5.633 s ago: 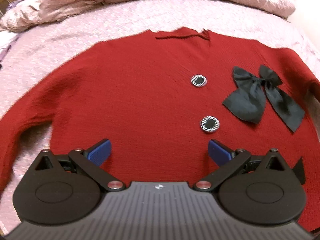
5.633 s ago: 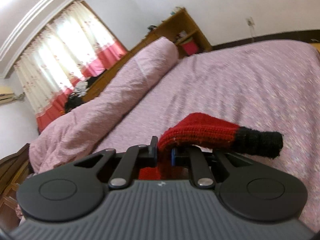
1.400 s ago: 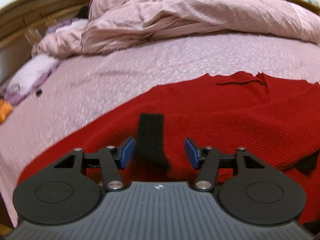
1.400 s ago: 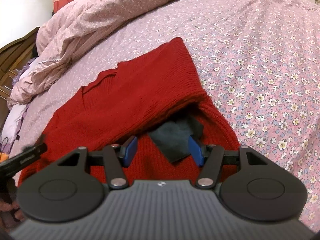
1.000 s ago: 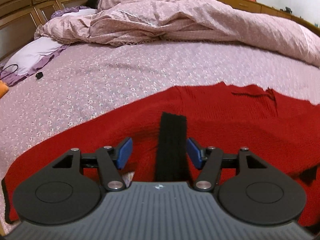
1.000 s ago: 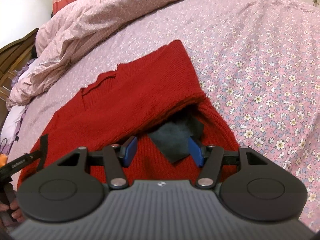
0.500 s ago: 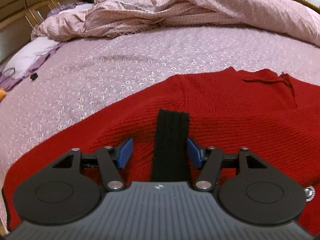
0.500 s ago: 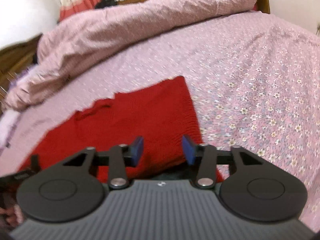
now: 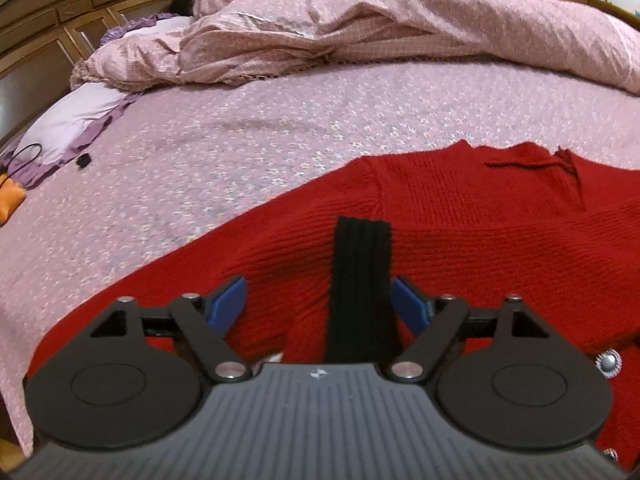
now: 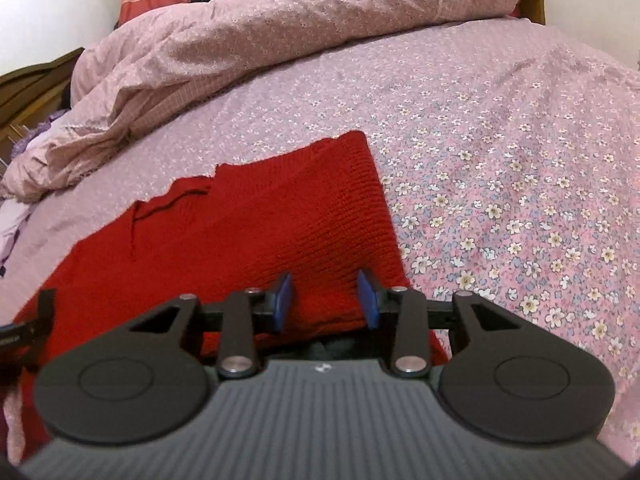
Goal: Fold small clothes
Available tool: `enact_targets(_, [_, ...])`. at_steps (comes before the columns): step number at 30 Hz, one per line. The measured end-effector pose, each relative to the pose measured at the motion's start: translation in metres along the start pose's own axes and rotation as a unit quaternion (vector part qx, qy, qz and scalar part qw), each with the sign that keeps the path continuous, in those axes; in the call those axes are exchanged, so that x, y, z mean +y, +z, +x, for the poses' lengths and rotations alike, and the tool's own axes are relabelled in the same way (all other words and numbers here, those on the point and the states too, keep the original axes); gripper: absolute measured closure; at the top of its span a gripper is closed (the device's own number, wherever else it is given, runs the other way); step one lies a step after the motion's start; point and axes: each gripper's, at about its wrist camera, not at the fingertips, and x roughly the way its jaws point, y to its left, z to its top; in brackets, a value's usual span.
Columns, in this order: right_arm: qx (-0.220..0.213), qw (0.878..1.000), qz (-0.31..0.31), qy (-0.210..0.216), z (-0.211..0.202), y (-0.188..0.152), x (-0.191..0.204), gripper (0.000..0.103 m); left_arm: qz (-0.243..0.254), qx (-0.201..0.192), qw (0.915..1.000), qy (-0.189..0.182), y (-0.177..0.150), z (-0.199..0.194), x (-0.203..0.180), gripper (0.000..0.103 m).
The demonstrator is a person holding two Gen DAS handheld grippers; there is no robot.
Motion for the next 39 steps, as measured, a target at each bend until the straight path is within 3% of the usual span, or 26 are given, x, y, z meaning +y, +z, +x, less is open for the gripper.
enact_targets(2, [-0.002, 1.000, 0.001, -0.001, -0.006, 0.000, 0.003, 0.063, -0.008, -0.004, 0.9999, 0.005, -0.003, -0.013, 0.008, 0.014])
enact_targets(5, [-0.006, 1.000, -0.004, 0.006, -0.020, -0.001, 0.010, 0.052, -0.036, -0.002, 0.9994, 0.003, -0.008, -0.030, 0.025, 0.013])
enact_targets(10, [-0.006, 1.000, -0.002, 0.025, -0.041, -0.004, 0.018, 0.050, -0.100, 0.004, 0.9950, -0.001, -0.020, -0.053, 0.056, 0.009])
enact_targets(14, [-0.009, 0.999, 0.001, 0.031, -0.057, -0.007, 0.020, 0.050, -0.155, 0.010, 0.9878, 0.003, -0.035, -0.068, 0.080, 0.008])
enact_targets(18, [-0.014, 0.999, 0.002, 0.032, -0.071, -0.011, 0.021, 0.050, -0.225, 0.014, 0.9743, 0.008, -0.052, -0.078, 0.106, 0.008])
enact_targets(23, [-0.016, 0.999, 0.000, 0.032, -0.078, -0.018, 0.023, 0.050, -0.320, 0.019, 0.9473, 0.004, -0.072, -0.081, 0.133, 0.008])
enact_targets(28, [-0.006, 0.999, -0.007, 0.032, -0.079, -0.026, 0.025, 0.049, -0.403, 0.021, 0.9149, 0.004, -0.088, -0.076, 0.157, 0.008])
enact_targets(32, [0.000, 1.000, -0.003, 0.027, -0.077, -0.029, 0.025, 0.049, -0.449, 0.031, 0.8928, 0.006, -0.098, -0.064, 0.170, 0.007])
enact_targets(36, [0.000, 1.000, -0.003, 0.024, -0.077, -0.030, 0.025, 0.049, -0.507, 0.057, 0.8600, -0.020, -0.112, -0.050, 0.180, 0.007])
enact_targets(39, [0.003, 1.000, -0.004, 0.022, -0.075, -0.031, 0.026, 0.049, -0.528, 0.056, 0.8473, -0.023, -0.117, -0.045, 0.183, 0.008])
